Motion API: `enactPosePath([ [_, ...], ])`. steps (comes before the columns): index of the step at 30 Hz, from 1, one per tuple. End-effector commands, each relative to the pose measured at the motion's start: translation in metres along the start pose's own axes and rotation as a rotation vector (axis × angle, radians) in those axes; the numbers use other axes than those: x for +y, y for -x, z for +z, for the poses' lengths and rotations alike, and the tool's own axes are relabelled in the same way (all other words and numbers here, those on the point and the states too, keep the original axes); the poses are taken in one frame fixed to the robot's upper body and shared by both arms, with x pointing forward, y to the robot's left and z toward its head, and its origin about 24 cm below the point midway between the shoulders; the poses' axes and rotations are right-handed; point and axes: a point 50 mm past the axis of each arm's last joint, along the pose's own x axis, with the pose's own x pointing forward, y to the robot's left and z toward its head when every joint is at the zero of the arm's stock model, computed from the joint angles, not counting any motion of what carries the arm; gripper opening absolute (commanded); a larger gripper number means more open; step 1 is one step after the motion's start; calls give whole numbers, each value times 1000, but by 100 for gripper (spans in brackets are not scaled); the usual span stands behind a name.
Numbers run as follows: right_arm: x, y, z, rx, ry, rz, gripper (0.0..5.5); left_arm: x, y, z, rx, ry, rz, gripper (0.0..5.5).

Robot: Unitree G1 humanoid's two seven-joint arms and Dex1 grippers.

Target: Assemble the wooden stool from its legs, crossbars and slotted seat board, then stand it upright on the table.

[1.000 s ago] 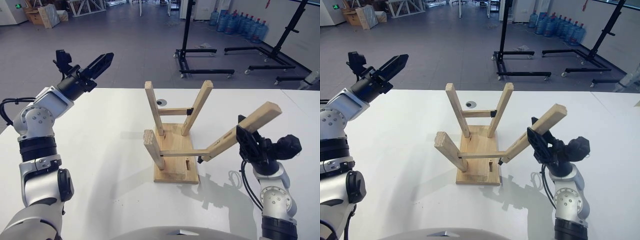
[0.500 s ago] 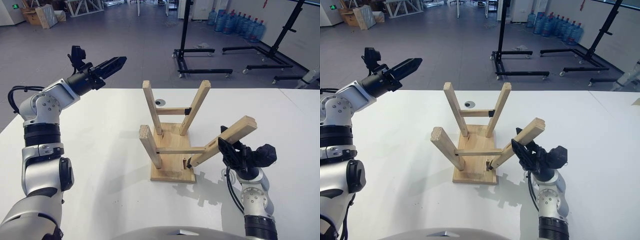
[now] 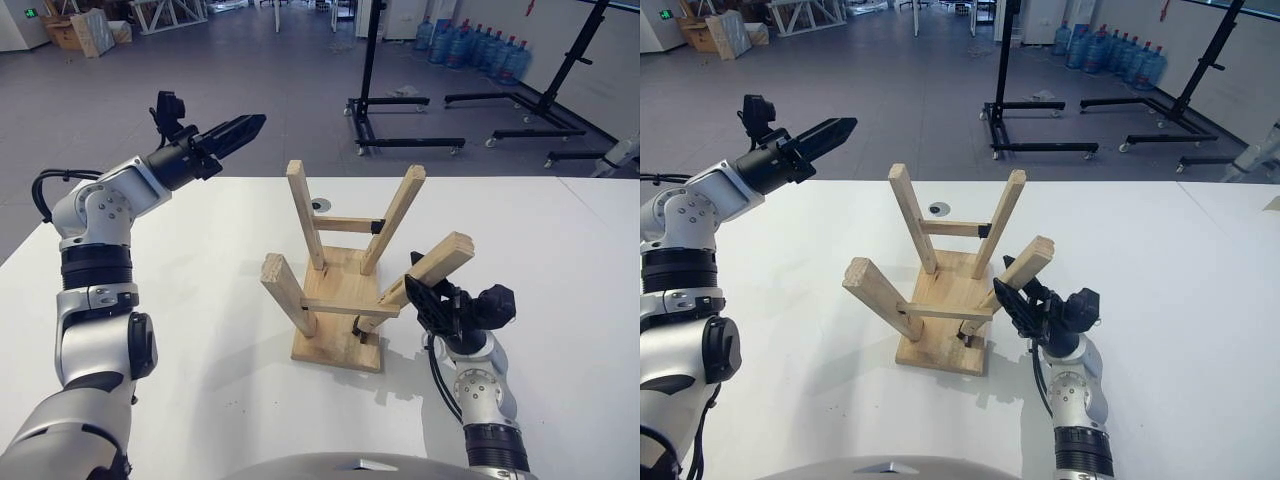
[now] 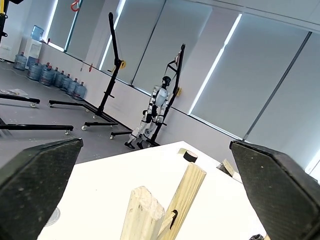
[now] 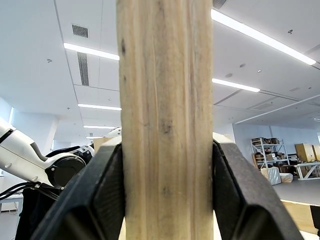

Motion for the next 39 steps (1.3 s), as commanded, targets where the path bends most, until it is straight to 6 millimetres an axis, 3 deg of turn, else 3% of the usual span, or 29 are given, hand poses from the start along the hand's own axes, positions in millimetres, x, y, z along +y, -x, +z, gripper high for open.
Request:
enactPosePath([
  [1, -3, -2, 19, -5, 34, 18, 205, -2, 0, 0, -4, -1, 3, 540],
  [5, 2, 1, 28, -18, 26, 20, 205, -2, 0, 0, -8, 1, -1, 540],
  [11, 11, 2, 12, -27, -34, 9, 205, -1, -2, 2, -6, 4, -4, 540],
  [28, 12, 9, -4, 50, -65, 17, 205, -4, 4, -5, 10, -3, -8, 540],
  [39, 11, 8, -1, 95, -4, 27, 205, -6, 0, -7, 25, -1, -20, 540],
])
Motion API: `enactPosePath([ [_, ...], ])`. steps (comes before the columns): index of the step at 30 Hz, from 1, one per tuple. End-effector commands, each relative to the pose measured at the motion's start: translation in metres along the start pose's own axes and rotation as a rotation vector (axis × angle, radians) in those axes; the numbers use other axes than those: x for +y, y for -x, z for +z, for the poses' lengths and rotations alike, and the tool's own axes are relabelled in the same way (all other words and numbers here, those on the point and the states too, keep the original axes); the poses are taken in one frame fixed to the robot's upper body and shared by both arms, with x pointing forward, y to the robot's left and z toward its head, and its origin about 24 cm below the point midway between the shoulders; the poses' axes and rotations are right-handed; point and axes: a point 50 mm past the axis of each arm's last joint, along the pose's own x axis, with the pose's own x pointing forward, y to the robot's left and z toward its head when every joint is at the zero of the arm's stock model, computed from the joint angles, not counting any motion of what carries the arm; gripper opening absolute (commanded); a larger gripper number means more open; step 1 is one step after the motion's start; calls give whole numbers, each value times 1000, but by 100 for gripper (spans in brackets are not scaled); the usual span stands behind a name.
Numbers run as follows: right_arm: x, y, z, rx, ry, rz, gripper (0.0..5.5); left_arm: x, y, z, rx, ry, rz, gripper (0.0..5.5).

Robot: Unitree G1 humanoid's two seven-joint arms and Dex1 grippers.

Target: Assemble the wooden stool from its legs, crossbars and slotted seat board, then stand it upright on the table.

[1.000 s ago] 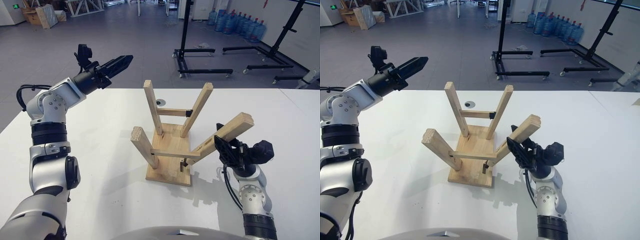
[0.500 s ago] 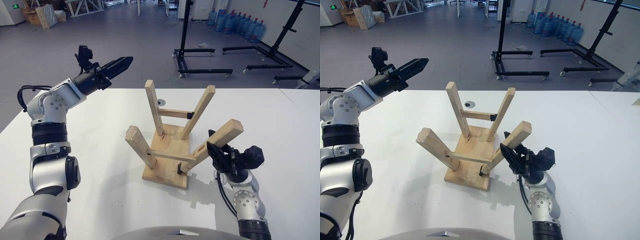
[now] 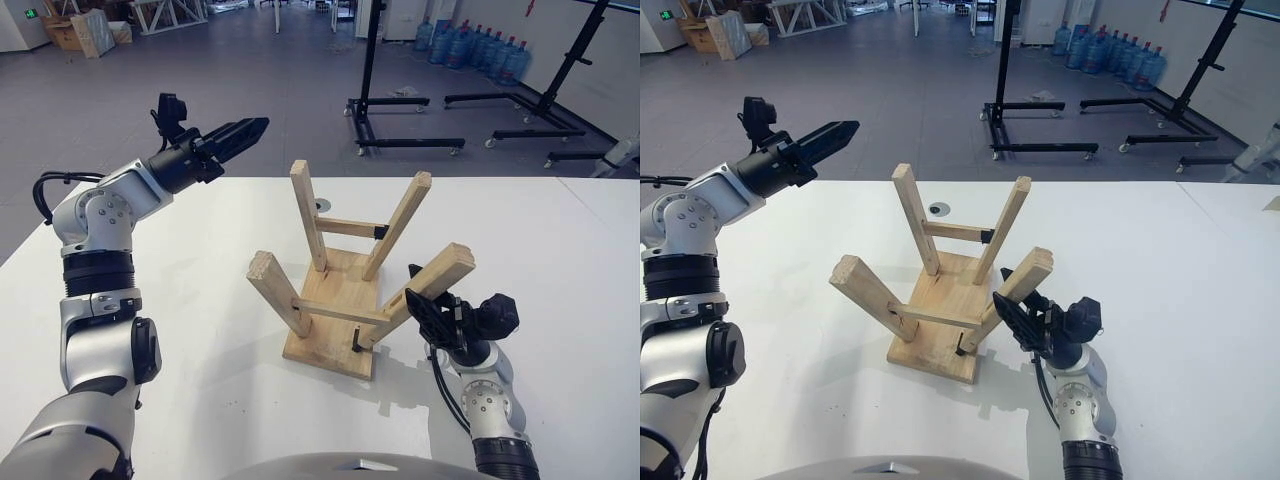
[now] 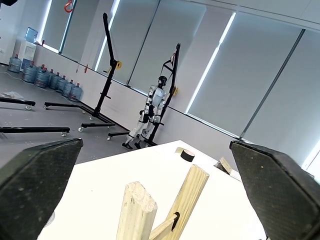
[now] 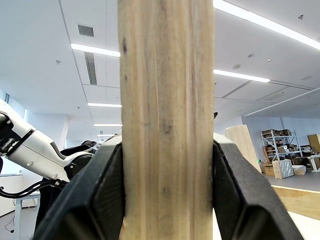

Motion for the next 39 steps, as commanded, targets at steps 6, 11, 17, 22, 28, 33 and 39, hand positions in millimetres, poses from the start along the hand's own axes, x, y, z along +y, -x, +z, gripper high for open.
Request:
enactPosePath([
  [6, 0, 1, 0, 95, 60, 20, 205, -1, -3, -5, 24, 8, -7, 540],
  [11, 1, 0, 1, 120, 63, 35, 205, -3, -4, -5, 29, 6, -12, 540],
  [17, 3, 0, -1, 152, 56, 56, 205, -3, -5, -7, 34, 6, -16, 540],
  [22, 6, 2, -2, 171, 72, 61, 205, -2, -6, -8, 37, 7, -17, 540],
  [28, 12, 2, -7, 183, 62, 67, 205, -2, -7, -9, 38, 10, -18, 540],
  [33, 21, 6, -11, 177, 63, 32, 205, -3, -8, -10, 41, 15, -25, 540],
  [39, 33, 5, -9, 187, 144, -18, 205, -3, -9, -12, 42, 22, -26, 540],
])
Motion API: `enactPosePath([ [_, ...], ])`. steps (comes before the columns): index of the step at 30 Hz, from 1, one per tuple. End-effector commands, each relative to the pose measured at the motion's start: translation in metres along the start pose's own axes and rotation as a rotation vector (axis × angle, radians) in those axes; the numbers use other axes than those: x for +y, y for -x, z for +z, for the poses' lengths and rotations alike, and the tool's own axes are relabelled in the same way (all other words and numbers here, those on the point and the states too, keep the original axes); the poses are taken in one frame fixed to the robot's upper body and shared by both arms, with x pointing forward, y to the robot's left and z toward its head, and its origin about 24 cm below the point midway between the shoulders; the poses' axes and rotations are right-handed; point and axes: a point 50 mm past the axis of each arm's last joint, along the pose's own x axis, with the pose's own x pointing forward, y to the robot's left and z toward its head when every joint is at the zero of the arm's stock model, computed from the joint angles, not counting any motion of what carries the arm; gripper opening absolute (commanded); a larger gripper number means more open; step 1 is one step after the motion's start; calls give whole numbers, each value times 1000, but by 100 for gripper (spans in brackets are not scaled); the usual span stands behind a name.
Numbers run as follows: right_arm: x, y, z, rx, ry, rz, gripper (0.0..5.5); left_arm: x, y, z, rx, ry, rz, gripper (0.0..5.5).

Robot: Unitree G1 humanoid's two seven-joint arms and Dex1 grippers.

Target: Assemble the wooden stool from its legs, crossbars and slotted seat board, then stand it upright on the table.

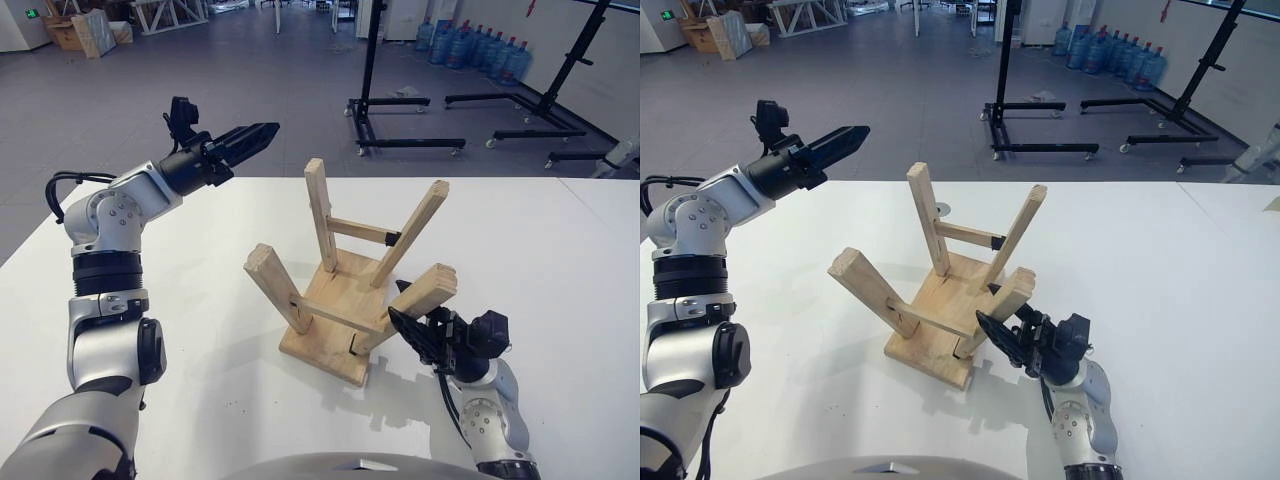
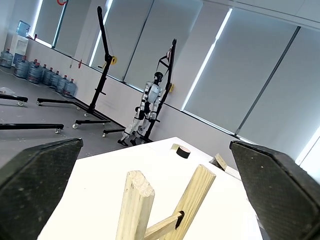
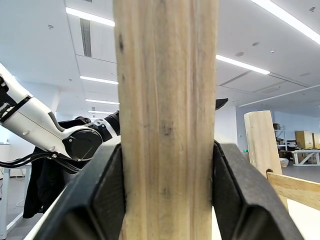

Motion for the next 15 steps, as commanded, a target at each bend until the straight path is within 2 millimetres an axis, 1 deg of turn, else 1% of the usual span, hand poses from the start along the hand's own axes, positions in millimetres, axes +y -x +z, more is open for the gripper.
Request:
enactPosePath([
  [1, 12, 4, -4, 79, 37, -28, 205, -1, -1, -5, 23, 11, -3, 540],
  [7, 18, 1, -7, 96, 108, -107, 205, -2, -5, -6, 44, 18, -17, 540],
  [11, 25, -5, -7, 90, 202, -132, 205, -2, -6, -6, 50, 16, -18, 540],
  [15, 28, -6, -6, 76, 235, -174, 205, -2, -9, -8, 51, 22, -28, 540],
])
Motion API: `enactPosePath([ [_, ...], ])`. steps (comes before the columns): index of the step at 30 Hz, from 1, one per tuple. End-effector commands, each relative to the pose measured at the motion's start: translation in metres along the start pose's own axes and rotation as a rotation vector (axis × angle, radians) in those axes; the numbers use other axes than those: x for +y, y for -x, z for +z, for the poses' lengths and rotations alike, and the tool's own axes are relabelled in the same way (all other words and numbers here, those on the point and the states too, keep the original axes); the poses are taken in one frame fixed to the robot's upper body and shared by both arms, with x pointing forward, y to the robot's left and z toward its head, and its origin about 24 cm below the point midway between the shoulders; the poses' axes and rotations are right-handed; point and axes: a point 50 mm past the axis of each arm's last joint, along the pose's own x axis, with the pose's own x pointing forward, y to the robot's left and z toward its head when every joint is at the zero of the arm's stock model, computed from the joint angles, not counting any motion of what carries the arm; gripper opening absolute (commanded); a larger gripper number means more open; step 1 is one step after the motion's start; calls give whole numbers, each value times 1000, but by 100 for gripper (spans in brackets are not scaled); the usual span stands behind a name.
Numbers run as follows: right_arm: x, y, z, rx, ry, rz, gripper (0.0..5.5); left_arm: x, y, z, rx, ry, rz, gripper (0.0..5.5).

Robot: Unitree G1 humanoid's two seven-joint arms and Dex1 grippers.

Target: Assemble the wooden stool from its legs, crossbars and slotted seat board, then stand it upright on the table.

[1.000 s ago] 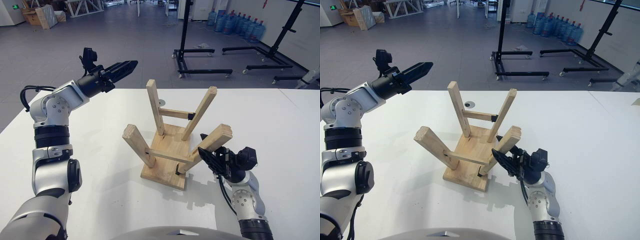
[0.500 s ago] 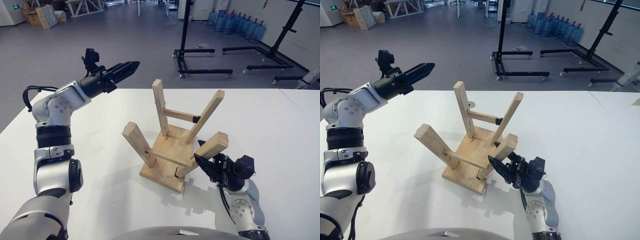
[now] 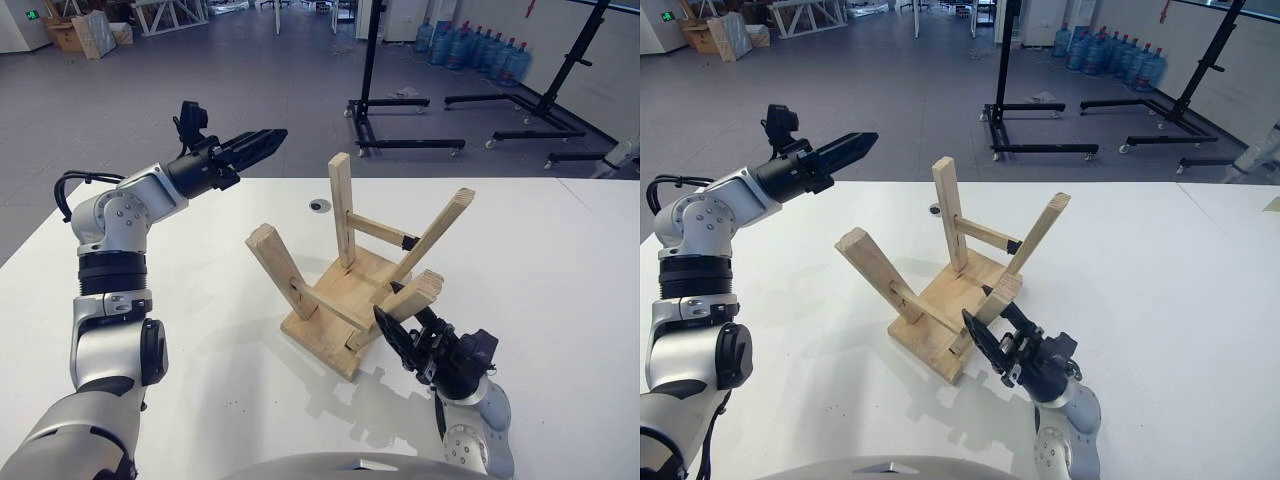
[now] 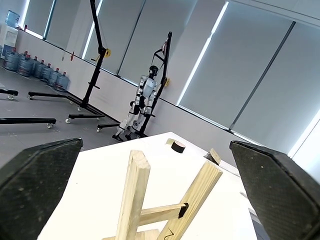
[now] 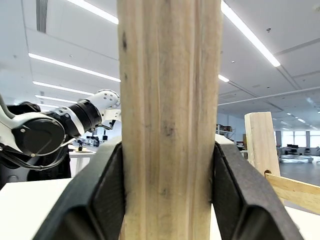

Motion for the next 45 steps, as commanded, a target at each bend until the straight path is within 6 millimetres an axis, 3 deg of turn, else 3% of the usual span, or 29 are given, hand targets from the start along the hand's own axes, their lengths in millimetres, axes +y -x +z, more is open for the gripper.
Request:
enactPosePath([
  [1, 3, 4, 2, 49, 65, -6, 205, -1, -5, -2, 21, 6, -6, 540],
  [7, 6, 8, 4, 19, -10, -17, 205, -2, 2, -4, 13, 6, 9, 540],
  [12, -9, 18, 3, -63, -175, -40, 205, -8, 4, -7, -3, 24, 3, 540],
  [18, -11, 13, -6, -97, -224, 5, 205, -42, -10, 23, -28, -2, -118, 540],
  [20, -18, 10, -9, -108, -205, 33, 205, -51, -18, 24, 13, -19, -164, 540],
  [25, -31, 8, -10, -151, -129, 14, 205, -44, -26, 10, 55, 16, -155, 540],
  [35, -10, 30, -16, -75, -109, 75, 205, -31, -20, -1, 92, 46, -122, 540],
  [45, -1, 31, -24, -37, -106, 132, 205, -30, -18, -4, 99, 45, -120, 540],
])
